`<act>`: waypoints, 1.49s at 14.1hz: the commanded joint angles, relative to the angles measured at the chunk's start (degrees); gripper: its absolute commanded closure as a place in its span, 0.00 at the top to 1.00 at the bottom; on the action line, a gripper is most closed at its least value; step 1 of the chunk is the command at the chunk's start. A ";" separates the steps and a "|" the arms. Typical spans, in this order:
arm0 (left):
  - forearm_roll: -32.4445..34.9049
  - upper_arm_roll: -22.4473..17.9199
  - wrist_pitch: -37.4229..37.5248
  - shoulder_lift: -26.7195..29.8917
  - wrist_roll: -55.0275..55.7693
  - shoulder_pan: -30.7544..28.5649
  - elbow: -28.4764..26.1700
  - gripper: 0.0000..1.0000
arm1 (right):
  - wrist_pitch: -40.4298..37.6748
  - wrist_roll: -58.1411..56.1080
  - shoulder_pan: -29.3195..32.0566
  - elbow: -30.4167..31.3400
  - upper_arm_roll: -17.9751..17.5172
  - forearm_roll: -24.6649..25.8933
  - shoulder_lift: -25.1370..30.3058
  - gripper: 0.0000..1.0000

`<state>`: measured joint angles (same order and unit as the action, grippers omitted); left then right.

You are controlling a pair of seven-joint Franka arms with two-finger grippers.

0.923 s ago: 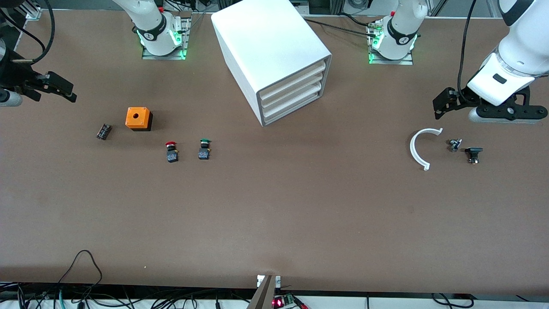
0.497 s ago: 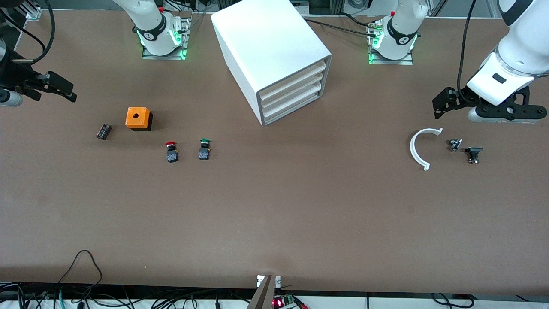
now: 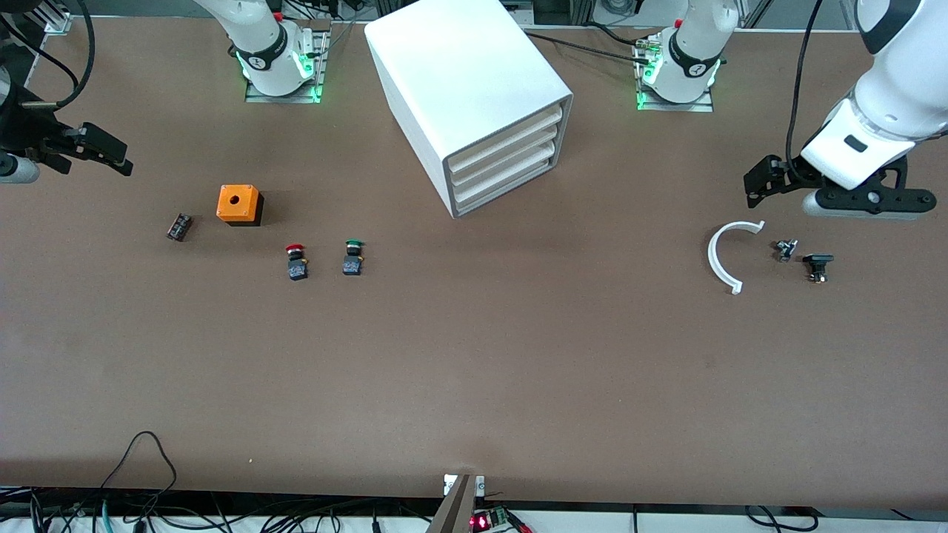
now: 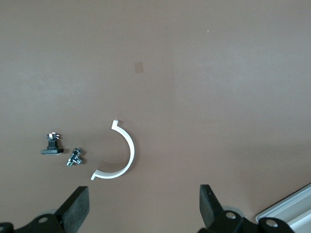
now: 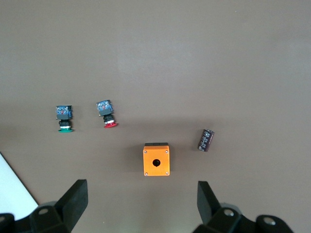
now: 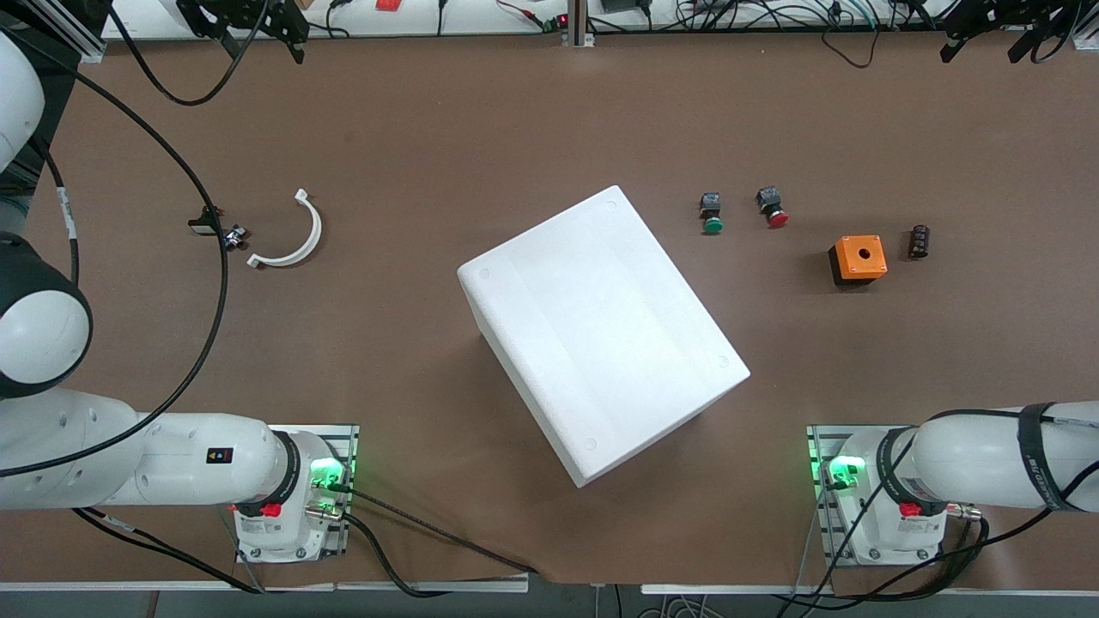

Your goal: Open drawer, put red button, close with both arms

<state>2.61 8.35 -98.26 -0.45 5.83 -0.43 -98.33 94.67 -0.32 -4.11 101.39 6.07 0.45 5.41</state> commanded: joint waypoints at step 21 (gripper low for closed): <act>-61.06 16.25 -10.81 -21.26 -27.81 -0.01 -28.58 0.85 | 22.82 0.58 -7.49 6.70 -4.39 -0.10 -23.68 1.00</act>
<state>-56.53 22.74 -107.66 -22.70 -19.88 -0.25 -124.69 113.43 -0.24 -11.64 105.13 3.29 0.41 -17.60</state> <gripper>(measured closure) 0.079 0.000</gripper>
